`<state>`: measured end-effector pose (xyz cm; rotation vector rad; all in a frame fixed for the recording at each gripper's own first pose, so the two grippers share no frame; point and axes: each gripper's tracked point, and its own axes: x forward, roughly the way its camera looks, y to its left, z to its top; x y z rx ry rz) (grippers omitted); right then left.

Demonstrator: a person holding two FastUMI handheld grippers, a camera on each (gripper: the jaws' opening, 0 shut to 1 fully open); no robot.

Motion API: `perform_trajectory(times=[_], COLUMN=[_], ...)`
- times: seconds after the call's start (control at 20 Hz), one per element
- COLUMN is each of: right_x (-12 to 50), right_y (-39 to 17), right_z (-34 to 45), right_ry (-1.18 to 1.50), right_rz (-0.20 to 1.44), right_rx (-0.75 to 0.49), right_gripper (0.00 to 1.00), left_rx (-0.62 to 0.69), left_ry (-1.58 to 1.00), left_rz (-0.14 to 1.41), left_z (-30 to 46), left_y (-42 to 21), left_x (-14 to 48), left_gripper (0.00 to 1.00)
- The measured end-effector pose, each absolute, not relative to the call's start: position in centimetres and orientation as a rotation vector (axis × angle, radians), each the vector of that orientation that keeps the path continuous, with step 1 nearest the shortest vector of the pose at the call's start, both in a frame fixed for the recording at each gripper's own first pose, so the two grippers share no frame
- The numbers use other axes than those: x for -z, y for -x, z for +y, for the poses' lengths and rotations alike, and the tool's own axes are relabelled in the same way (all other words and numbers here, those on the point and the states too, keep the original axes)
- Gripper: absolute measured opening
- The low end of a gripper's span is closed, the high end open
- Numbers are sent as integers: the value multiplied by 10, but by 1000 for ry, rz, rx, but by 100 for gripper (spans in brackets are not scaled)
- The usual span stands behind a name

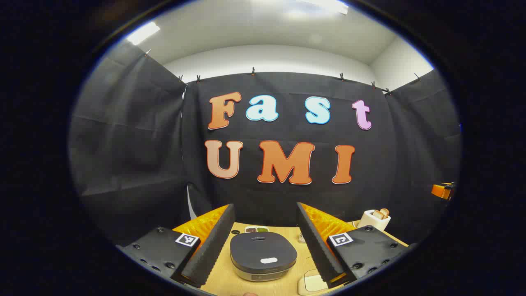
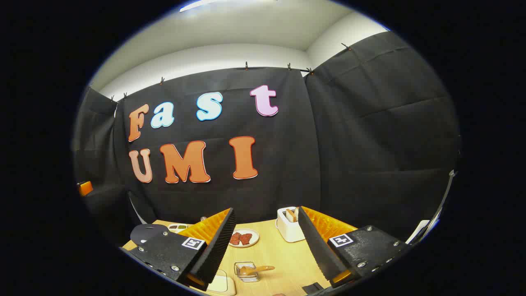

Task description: Close the left gripper, press the button to open the rice cooker; take a wooden spoon from the chopstick holder with the right hand, scoop a spoonful of rice and pour it into the rice cooker, then put the wooden spoon back into the chopstick holder.

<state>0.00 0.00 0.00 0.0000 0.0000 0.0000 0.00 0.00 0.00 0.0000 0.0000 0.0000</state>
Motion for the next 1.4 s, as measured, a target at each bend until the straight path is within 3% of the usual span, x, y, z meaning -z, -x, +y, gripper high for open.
perform_trajectory(times=[0.85,1.4], right_x=[2,8], right_y=[2,-6], right_z=[4,14], right_ry=[53,44], right_rz=[-8,-8], right_rx=[5,-8], right_gripper=[94,94], left_rx=[-51,-2], left_ry=[-30,-52], left_rz=[6,21], left_z=[29,19], left_y=[2,2], left_x=[2,5], left_gripper=[100,100])
